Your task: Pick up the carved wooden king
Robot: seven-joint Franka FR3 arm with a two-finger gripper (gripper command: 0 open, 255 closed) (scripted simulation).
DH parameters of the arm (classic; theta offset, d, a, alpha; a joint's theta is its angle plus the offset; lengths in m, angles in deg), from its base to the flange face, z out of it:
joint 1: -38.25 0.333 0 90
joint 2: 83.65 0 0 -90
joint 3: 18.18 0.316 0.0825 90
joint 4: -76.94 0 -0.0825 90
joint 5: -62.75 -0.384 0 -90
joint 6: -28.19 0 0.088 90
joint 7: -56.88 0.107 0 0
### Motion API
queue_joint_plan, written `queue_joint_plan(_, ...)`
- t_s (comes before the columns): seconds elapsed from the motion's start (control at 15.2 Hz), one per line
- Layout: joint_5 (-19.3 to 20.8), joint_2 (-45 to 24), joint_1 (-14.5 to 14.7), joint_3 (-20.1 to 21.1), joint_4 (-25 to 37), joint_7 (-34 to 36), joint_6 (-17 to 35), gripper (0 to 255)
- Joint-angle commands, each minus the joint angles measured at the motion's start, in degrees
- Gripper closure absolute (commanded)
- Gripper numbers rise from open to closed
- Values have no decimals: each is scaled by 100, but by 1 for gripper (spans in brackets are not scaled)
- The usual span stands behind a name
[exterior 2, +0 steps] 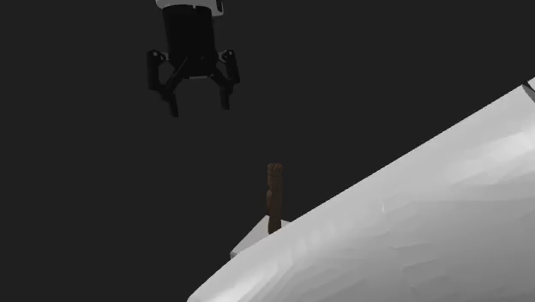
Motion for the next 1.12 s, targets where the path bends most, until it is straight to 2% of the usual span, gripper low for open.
queue_joint_plan(0.0,0,0,0,0,0,0,0,0)
queue_joint_plan(0.59,537,-785,-161,-1078,-276,-1183,1301,0)
queue_joint_plan(1.06,613,-1848,-169,-1924,-37,-2148,2309,0)
